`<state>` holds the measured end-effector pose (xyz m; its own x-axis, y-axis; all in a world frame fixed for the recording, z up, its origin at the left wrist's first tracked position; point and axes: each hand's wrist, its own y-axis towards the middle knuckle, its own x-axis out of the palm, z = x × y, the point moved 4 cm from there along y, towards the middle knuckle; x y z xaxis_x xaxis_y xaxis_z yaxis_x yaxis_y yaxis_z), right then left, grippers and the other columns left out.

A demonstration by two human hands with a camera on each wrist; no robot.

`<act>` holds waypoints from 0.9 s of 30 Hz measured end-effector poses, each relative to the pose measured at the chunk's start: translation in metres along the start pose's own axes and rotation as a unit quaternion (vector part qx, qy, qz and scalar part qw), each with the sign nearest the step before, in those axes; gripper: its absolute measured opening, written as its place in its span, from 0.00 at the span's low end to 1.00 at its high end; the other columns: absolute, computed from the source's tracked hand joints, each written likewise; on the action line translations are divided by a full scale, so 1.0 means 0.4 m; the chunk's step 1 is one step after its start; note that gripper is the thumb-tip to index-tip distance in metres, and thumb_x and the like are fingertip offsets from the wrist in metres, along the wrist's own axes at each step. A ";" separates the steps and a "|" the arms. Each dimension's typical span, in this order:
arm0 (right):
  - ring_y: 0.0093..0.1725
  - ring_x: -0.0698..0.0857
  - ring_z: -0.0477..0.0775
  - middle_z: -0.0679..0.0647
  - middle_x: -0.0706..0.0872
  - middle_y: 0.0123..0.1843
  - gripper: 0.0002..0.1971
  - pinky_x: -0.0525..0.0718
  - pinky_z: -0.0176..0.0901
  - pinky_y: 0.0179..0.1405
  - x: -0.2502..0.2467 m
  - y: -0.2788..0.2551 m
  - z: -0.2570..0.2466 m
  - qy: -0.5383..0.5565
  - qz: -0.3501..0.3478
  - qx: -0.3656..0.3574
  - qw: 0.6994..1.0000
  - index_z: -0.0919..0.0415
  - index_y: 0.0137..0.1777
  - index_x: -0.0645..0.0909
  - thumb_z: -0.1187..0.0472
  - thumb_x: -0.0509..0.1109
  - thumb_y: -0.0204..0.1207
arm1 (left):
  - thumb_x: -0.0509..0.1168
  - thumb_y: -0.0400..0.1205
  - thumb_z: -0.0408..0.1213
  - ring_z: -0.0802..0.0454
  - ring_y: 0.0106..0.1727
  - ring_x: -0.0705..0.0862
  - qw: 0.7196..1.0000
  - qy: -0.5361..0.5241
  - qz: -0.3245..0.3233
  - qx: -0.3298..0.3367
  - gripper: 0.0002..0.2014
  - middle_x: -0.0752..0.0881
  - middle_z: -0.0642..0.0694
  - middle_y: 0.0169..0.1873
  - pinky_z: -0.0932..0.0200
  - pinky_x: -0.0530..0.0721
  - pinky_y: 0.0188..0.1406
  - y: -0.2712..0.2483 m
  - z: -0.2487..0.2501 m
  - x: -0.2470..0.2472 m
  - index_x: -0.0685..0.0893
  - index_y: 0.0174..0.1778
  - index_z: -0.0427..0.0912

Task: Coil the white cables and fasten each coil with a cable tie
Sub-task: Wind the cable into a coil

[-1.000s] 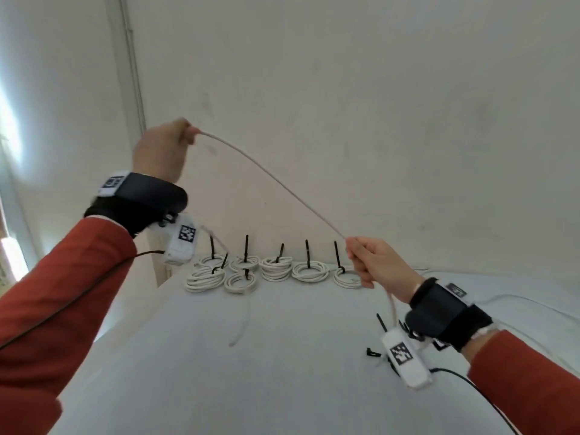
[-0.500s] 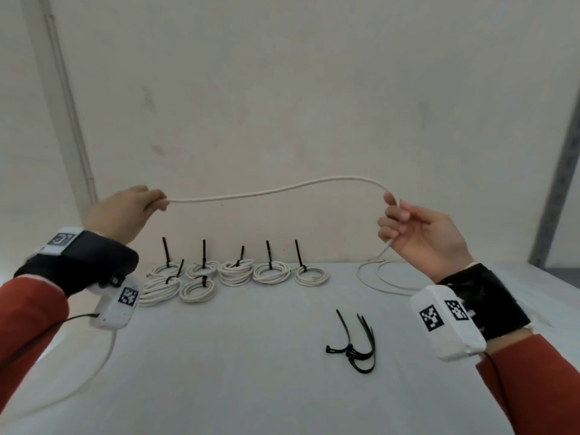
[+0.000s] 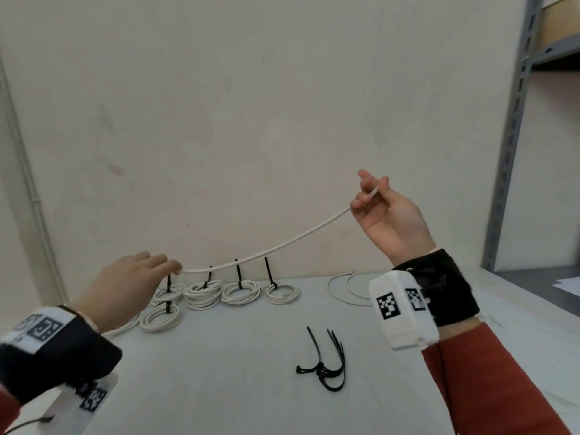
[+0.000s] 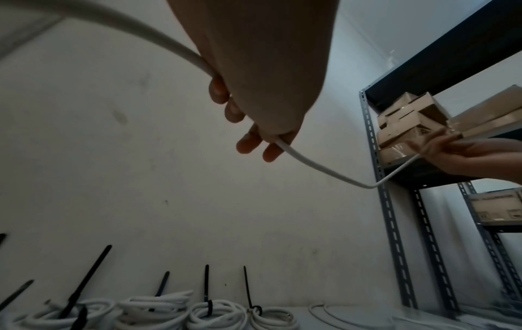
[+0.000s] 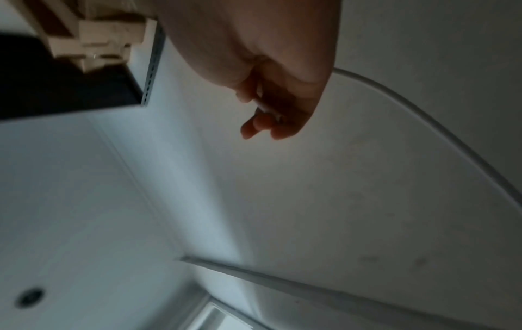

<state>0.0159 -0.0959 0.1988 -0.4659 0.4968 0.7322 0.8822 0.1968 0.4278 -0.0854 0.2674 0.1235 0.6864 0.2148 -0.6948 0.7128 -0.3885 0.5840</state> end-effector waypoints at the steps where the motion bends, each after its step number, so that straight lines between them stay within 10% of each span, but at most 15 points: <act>1: 0.25 0.78 0.45 0.50 0.85 0.31 0.15 0.82 0.35 0.29 -0.009 0.002 0.005 -0.034 0.017 -0.008 0.999 0.69 0.59 0.77 0.59 0.54 0.87 | 0.76 0.63 0.23 0.45 0.30 0.81 1.000 -0.004 0.010 0.022 0.23 0.84 0.52 0.35 0.58 0.75 0.24 -0.001 0.009 -0.002 0.83 0.50 0.48; 5: 0.36 0.87 0.49 0.55 0.90 0.44 0.12 0.86 0.37 0.40 -0.023 0.004 0.035 -0.222 0.018 -0.068 0.972 0.68 0.61 0.77 0.63 0.54 0.88 | 0.54 0.81 0.47 0.49 0.31 0.79 0.997 -0.023 0.010 0.073 0.11 0.81 0.56 0.32 0.57 0.76 0.27 -0.007 0.055 -0.031 0.82 0.48 0.53; 8: 0.43 0.89 0.49 0.56 0.89 0.50 0.10 0.87 0.38 0.48 -0.010 0.007 0.070 -0.367 -0.008 -0.119 0.923 0.65 0.64 0.75 0.66 0.56 0.87 | 0.55 0.78 0.45 0.53 0.32 0.76 0.994 0.009 0.002 0.111 0.10 0.78 0.59 0.30 0.60 0.73 0.29 -0.009 0.094 -0.056 0.82 0.44 0.56; 14: 0.55 0.90 0.60 0.62 0.89 0.54 0.04 0.87 0.44 0.53 0.010 0.003 0.141 -0.196 -0.065 -0.053 0.977 0.63 0.52 0.72 0.69 0.57 0.86 | 0.52 0.81 0.43 0.56 0.36 0.68 0.988 0.023 0.012 0.152 0.11 0.78 0.60 0.32 0.62 0.65 0.35 -0.012 0.136 -0.099 0.80 0.44 0.58; 19: 0.48 0.91 0.53 0.59 0.89 0.50 0.07 0.87 0.42 0.51 0.054 0.003 0.180 -0.345 -0.101 -0.134 0.923 0.60 0.48 0.66 0.70 0.55 0.86 | 0.40 0.89 0.49 0.55 0.34 0.74 0.986 -0.027 0.004 0.166 0.21 0.78 0.59 0.32 0.63 0.75 0.30 -0.022 0.158 -0.113 0.79 0.46 0.58; 24: 0.44 0.90 0.52 0.54 0.89 0.48 0.07 0.86 0.42 0.45 0.045 -0.003 0.244 -0.595 -0.179 -0.175 0.763 0.55 0.47 0.65 0.66 0.57 0.85 | 0.48 0.88 0.49 0.55 0.36 0.72 0.978 -0.047 0.009 0.201 0.14 0.79 0.59 0.35 0.63 0.73 0.32 -0.028 0.169 -0.137 0.79 0.48 0.58; 27: 0.46 0.87 0.59 0.53 0.87 0.52 0.07 0.83 0.54 0.46 0.048 -0.026 0.276 -0.777 -0.299 -0.149 0.534 0.58 0.52 0.65 0.71 0.54 0.81 | 0.52 0.85 0.46 0.55 0.36 0.70 0.978 -0.033 0.012 0.205 0.10 0.79 0.59 0.34 0.62 0.73 0.31 -0.032 0.154 -0.144 0.79 0.48 0.57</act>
<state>0.0051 0.0051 0.1498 0.1660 0.5676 -0.8064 0.4494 0.6843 0.5742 -0.1431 0.2047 0.1303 0.6817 0.1491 -0.7163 0.5696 -0.7227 0.3916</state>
